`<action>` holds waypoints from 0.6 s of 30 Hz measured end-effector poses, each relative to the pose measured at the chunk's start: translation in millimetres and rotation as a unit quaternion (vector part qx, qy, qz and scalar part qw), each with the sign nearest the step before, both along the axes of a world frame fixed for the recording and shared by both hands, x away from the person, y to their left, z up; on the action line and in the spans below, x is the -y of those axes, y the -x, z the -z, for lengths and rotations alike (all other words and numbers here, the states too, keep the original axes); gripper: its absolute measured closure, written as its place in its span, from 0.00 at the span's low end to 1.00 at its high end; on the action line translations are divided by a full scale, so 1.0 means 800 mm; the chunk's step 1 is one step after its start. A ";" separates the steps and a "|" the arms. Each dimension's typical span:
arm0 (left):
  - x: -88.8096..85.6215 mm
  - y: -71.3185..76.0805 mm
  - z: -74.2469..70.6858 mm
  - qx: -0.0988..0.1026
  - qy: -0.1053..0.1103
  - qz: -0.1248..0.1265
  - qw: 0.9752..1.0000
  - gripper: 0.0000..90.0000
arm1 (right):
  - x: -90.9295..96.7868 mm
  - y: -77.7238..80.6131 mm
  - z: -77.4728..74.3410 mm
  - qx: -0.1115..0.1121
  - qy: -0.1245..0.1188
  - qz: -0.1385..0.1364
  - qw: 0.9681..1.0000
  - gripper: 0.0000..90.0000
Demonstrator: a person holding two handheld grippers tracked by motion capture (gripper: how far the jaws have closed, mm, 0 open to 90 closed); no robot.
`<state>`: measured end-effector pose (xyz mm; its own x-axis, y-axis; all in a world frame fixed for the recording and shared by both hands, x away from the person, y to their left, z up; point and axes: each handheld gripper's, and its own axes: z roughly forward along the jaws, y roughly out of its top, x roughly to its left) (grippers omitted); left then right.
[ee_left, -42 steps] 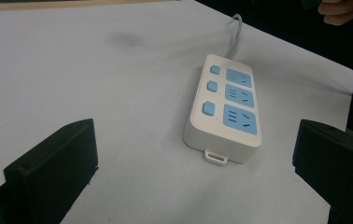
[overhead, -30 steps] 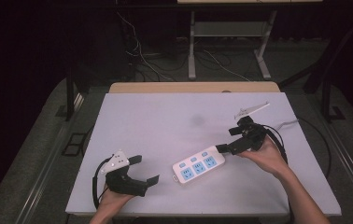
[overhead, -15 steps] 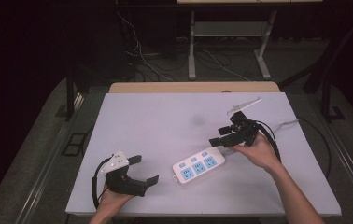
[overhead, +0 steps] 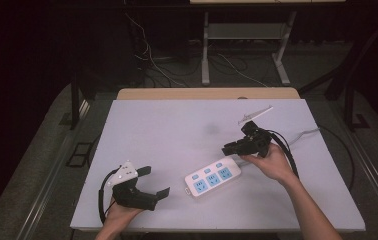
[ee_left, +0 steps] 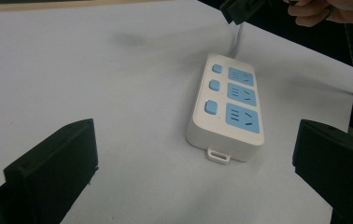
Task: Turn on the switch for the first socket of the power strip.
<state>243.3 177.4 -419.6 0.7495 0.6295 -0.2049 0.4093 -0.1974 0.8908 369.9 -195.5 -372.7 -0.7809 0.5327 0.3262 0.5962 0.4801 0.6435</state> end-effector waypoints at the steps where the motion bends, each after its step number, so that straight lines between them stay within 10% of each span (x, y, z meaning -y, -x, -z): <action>1: 0.000 0.000 0.000 0.000 -0.001 0.000 1.000 0.00 | -0.001 -0.001 0.001 -0.003 0.000 -0.003 1.000 0.89; 18: -0.001 0.000 0.000 0.001 0.000 0.000 1.000 0.00 | -0.022 -0.011 0.028 -0.027 0.011 -0.034 0.999 0.99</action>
<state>243.3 178.5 -419.5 0.7499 0.6296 -0.2030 0.4077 -0.1982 0.8914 378.8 -177.6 -395.3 -0.7974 0.4870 0.3563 0.5948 0.5347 0.6002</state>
